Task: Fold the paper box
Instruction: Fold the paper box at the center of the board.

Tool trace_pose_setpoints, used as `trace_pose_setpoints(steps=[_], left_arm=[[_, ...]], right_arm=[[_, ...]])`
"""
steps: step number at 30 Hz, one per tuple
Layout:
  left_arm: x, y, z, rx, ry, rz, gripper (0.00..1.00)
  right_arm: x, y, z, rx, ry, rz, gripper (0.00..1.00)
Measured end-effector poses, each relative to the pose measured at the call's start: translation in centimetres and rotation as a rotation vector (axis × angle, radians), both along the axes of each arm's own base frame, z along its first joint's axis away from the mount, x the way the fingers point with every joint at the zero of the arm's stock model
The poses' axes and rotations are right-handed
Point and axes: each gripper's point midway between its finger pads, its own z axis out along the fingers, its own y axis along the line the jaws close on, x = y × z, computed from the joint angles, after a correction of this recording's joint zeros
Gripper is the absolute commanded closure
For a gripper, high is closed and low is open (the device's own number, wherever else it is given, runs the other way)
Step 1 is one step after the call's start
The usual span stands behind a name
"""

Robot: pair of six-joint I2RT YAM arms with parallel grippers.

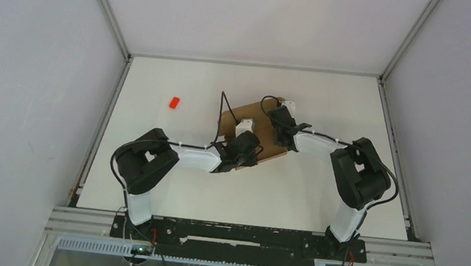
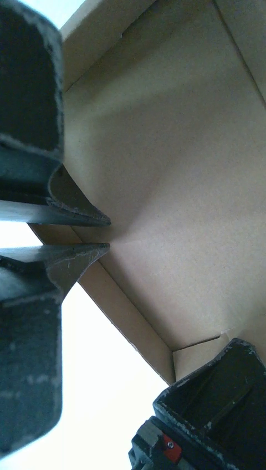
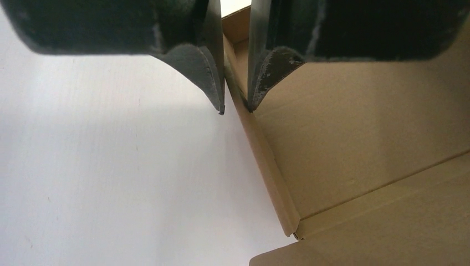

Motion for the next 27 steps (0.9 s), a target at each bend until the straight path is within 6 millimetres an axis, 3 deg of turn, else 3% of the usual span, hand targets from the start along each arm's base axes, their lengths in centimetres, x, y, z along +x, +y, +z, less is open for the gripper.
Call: trace_pose_setpoints(steps=[10,11,13,17,27], left_arm=[[0.5,0.1,0.0,0.001,-0.007,0.005,0.77],[0.5,0.1,0.0,0.002,-0.007,0.004,0.78],[0.5,0.1,0.0,0.004,-0.009,0.002,0.78],[0.6,0.1,0.0,0.004,-0.010,0.000,0.77],[0.4,-0.1,0.1,-0.014,0.003,-0.017,0.77]], right_arm=[[0.9,0.3,0.1,-0.177,-0.031,-0.023,0.80],[0.8,0.3,0.1,-0.190,-0.036,-0.029,0.83],[0.8,0.1,0.1,-0.203,-0.044,-0.044,0.99],[0.7,-0.2,0.0,-0.198,-0.046,-0.072,1.00],[-2.5,-1.5,-0.2,-0.142,-0.049,-0.130,1.00]])
